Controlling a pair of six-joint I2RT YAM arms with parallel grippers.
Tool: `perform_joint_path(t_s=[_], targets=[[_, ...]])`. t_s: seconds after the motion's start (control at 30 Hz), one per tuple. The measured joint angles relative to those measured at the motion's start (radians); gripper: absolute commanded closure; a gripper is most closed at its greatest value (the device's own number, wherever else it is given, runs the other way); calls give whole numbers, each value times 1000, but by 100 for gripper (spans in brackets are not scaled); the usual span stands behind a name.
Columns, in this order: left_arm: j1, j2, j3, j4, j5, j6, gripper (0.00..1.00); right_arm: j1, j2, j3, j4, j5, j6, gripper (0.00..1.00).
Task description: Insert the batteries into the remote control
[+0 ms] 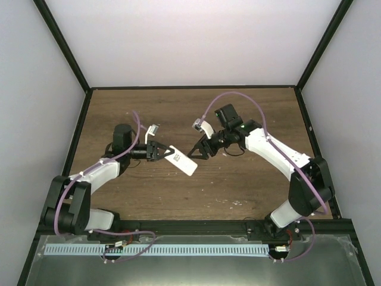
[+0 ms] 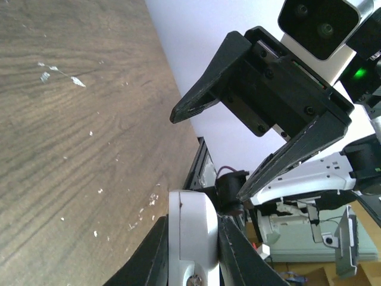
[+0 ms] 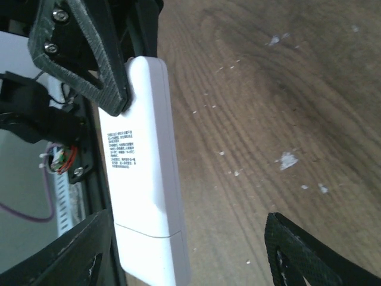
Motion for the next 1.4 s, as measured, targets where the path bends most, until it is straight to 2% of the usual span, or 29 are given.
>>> perform_joint_path(t_s=[0.17,0.6,0.97,1.4], targets=[[0,-61,0,-102,26,24,100,0,-26,-15,-37,-76,0,34],[-1,-154,26,-226,77,62,100,14,-22,-61,-114,-270,-27,37],[-1,-186,60,-302,103,115,100,114,66,2,-138,-362,-44,52],[-1,-199,60,-374,133,177,100,139,107,25,-161,-417,-71,73]])
